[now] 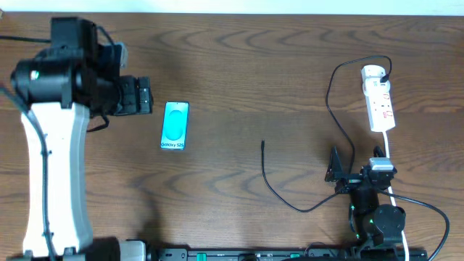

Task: Plug charger to phone and switch on socket
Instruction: 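Move the left gripper forward over the Galaxy S25 phone and lower, then close the left gripper on the phone's bottom edge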

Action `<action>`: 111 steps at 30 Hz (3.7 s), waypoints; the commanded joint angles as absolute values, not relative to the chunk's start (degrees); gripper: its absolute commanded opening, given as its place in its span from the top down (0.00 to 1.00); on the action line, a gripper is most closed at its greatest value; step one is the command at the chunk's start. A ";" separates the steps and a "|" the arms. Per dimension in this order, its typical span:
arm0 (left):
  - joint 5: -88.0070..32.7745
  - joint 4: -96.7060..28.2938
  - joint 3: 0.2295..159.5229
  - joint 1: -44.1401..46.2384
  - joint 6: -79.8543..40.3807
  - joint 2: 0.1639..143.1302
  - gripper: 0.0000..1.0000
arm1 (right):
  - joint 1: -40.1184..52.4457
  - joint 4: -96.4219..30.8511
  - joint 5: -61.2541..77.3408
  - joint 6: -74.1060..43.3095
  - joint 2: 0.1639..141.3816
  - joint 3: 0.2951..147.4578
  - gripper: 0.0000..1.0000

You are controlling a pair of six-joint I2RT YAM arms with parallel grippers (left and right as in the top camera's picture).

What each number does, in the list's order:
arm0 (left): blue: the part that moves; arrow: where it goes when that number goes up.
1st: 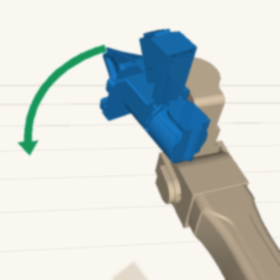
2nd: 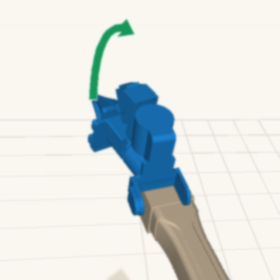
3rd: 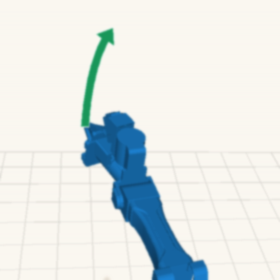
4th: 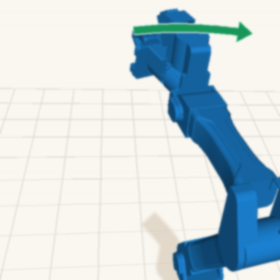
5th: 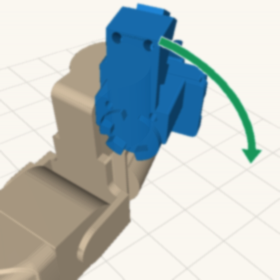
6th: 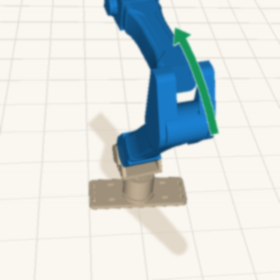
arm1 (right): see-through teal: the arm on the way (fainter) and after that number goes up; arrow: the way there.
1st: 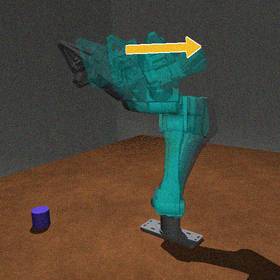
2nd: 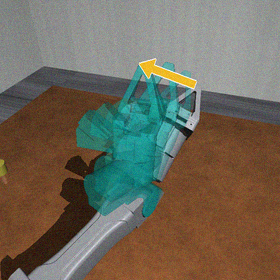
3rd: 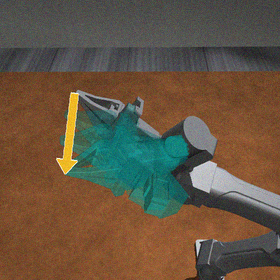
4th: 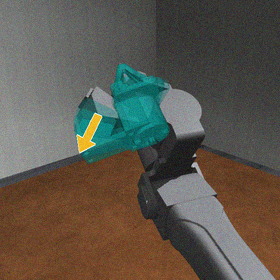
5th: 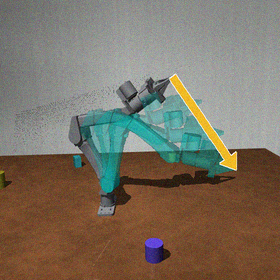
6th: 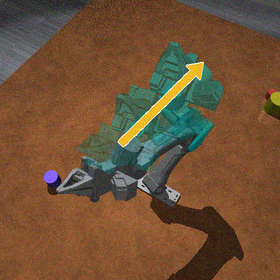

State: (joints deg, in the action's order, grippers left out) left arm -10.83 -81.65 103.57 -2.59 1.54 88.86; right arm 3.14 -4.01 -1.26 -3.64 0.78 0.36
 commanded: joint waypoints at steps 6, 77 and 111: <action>-11.60 -82.63 105.12 -2.83 1.19 93.06 0.07 | 2.66 -4.27 -1.17 -3.09 0.38 0.30 0.01; -5.32 -51.99 81.52 5.08 -0.73 116.11 0.02 | 2.66 -4.27 -1.17 -3.11 0.64 0.32 0.01; -6.85 -45.91 76.66 6.35 0.80 116.11 0.02 | 2.66 -4.27 -1.15 -3.09 0.64 0.30 0.01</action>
State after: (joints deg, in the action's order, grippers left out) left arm -6.28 -46.02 77.38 6.28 0.03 115.77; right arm 3.14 -4.03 -1.26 -3.62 0.73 0.36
